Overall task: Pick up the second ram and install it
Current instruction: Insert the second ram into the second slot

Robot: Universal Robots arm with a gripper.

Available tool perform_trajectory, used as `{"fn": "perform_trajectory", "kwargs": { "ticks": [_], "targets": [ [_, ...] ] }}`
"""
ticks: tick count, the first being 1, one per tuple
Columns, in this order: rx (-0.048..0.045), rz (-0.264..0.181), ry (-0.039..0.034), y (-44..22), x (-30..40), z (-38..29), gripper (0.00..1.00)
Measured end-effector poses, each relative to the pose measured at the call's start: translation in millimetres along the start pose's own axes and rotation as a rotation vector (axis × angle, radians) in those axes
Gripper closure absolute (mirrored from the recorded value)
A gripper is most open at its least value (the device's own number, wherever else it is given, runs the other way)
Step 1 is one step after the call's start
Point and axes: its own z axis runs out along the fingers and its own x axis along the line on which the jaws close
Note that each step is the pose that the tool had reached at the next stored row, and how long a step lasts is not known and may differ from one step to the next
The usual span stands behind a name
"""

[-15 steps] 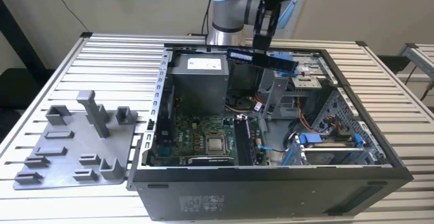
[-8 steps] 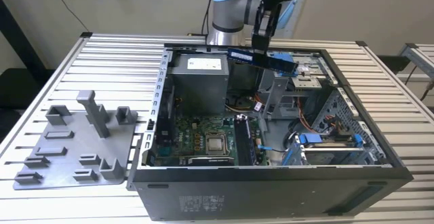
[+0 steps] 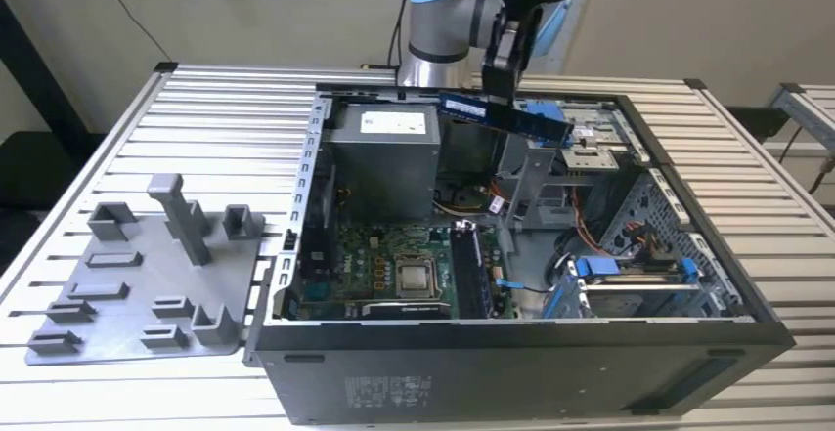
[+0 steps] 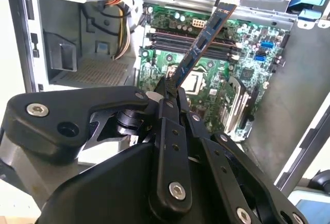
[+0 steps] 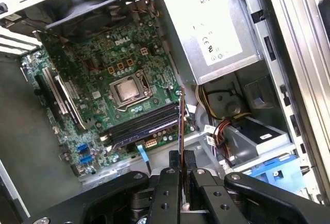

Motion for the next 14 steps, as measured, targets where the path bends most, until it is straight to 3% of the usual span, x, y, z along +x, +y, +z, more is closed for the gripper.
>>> {"fn": "perform_trajectory", "kwargs": {
  "ticks": [14],
  "targets": [
    [0.0051, 0.124, 0.0024, 0.0, 0.1, 1.4, 0.86]
  ]
}}
